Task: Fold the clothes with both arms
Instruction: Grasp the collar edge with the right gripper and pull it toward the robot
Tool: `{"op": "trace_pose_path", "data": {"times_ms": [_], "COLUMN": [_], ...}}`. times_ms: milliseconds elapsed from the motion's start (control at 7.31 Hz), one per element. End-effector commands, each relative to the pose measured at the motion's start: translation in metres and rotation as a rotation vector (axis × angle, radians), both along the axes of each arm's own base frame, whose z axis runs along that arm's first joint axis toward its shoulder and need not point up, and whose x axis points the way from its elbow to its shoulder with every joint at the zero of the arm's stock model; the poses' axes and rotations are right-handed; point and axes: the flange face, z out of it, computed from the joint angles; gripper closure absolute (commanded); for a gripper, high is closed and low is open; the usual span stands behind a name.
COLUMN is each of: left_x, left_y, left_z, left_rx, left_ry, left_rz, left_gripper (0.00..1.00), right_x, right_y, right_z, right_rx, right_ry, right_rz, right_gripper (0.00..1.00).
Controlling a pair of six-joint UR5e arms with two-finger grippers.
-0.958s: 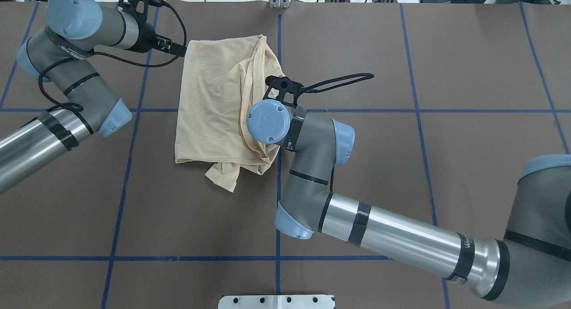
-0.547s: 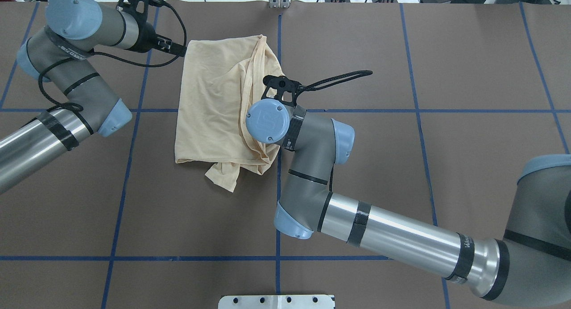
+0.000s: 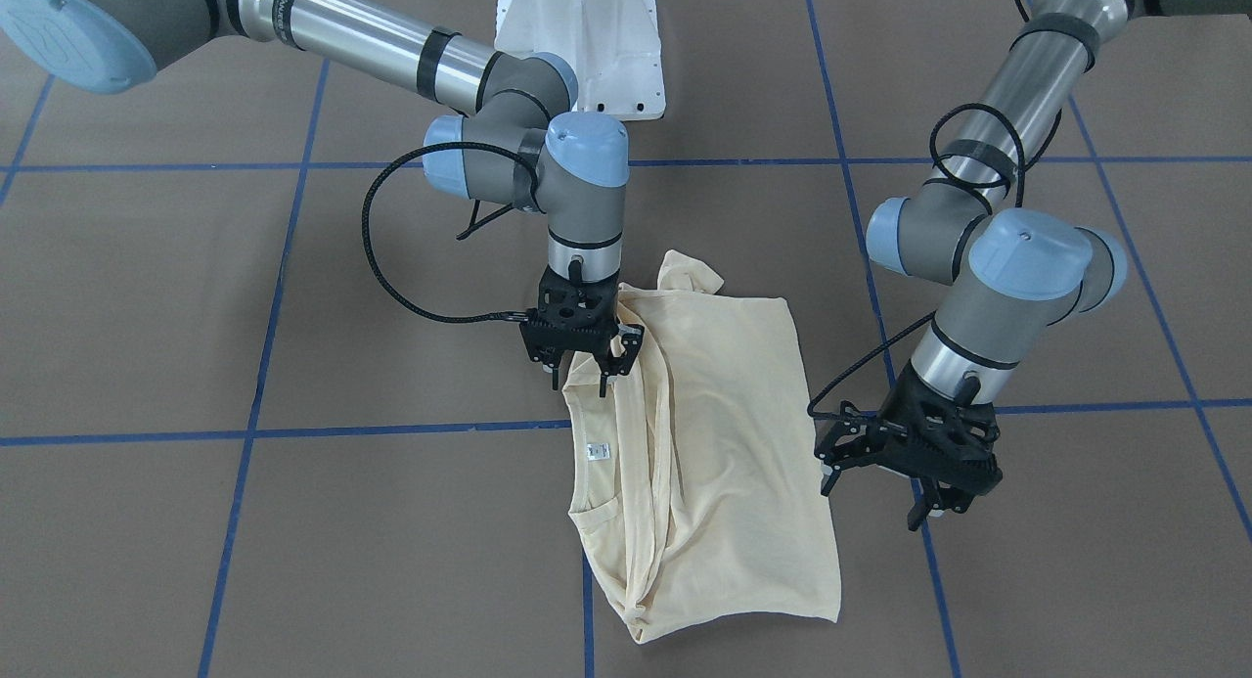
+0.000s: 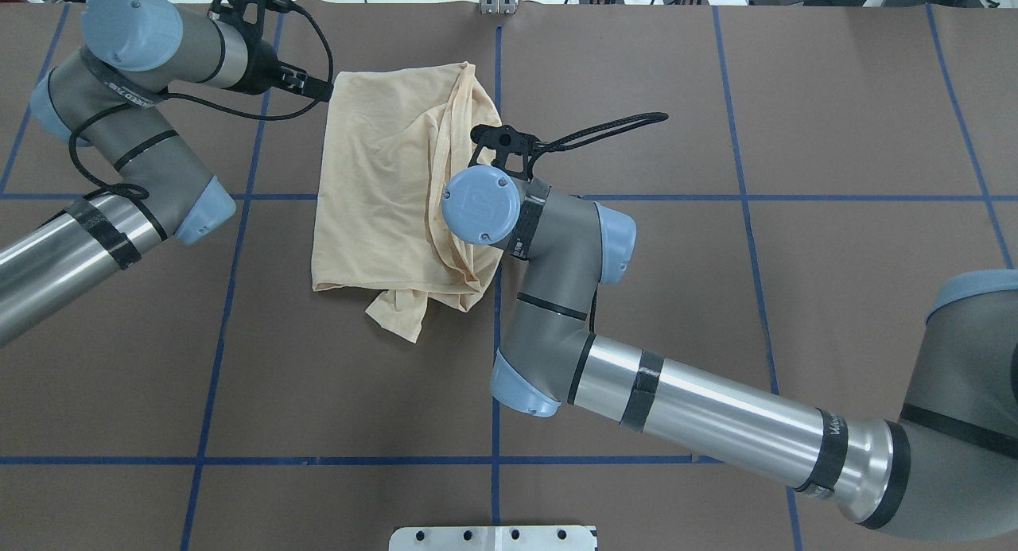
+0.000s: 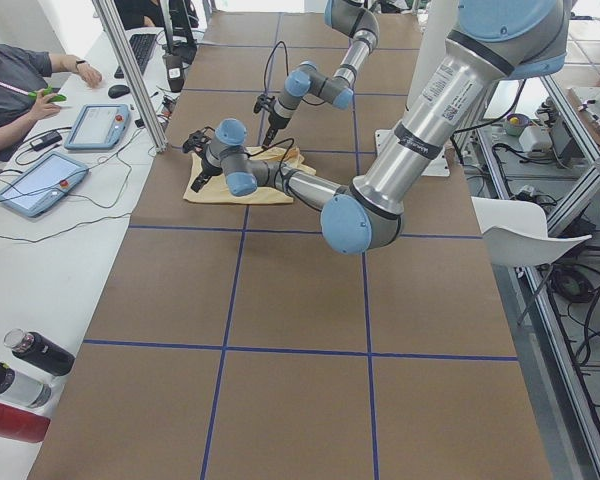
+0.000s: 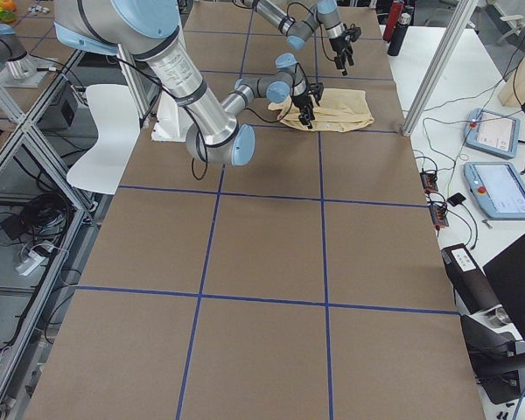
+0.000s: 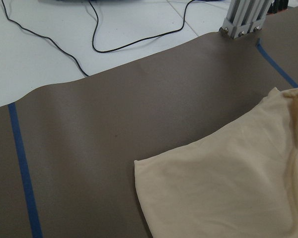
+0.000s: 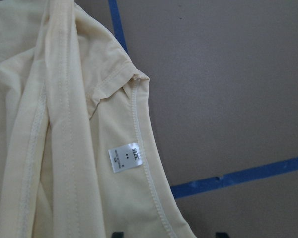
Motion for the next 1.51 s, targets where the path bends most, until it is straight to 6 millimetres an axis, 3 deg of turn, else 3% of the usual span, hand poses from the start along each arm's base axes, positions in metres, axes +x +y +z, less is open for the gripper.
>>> {"op": "trace_pose_path", "data": {"times_ms": [0, 274, 547, 821, 1095, 1231, 1368], "left_x": [0.0, 0.0, 0.0, 0.0, 0.0, 0.0, 0.001], "left_y": [0.0, 0.0, 0.0, 0.0, 0.0, 0.0, 0.0], "left_z": [0.0, 0.0, 0.0, 0.0, 0.0, 0.0, 0.001], "left_rx": [-0.001, 0.0, -0.001, 0.0, -0.001, 0.0, -0.001], "left_ry": [0.0, -0.001, 0.0, 0.001, 0.0, 0.001, 0.0], "left_rz": [0.0, 0.001, 0.0, 0.0, 0.0, 0.0, 0.002], "left_gripper": [0.0, 0.0, 0.0, 0.0, 0.0, 0.0, 0.0], "right_x": [-0.003, -0.007, -0.009, -0.014, -0.016, -0.016, -0.016], "right_y": [-0.002, -0.003, -0.004, -0.002, 0.001, 0.003, 0.003], "right_z": [0.009, 0.014, 0.004, 0.007, 0.006, 0.005, 0.006], "right_rx": [-0.012, -0.018, -0.017, -0.022, -0.021, -0.021, -0.021], "right_ry": [0.016, 0.027, 0.021, 0.028, 0.027, 0.025, 0.025], "right_rz": [0.003, 0.0, 0.001, -0.003, -0.007, -0.01, -0.01], "right_gripper": [0.25, 0.26, 0.39, 0.5, 0.54, 0.65, 0.88]}}
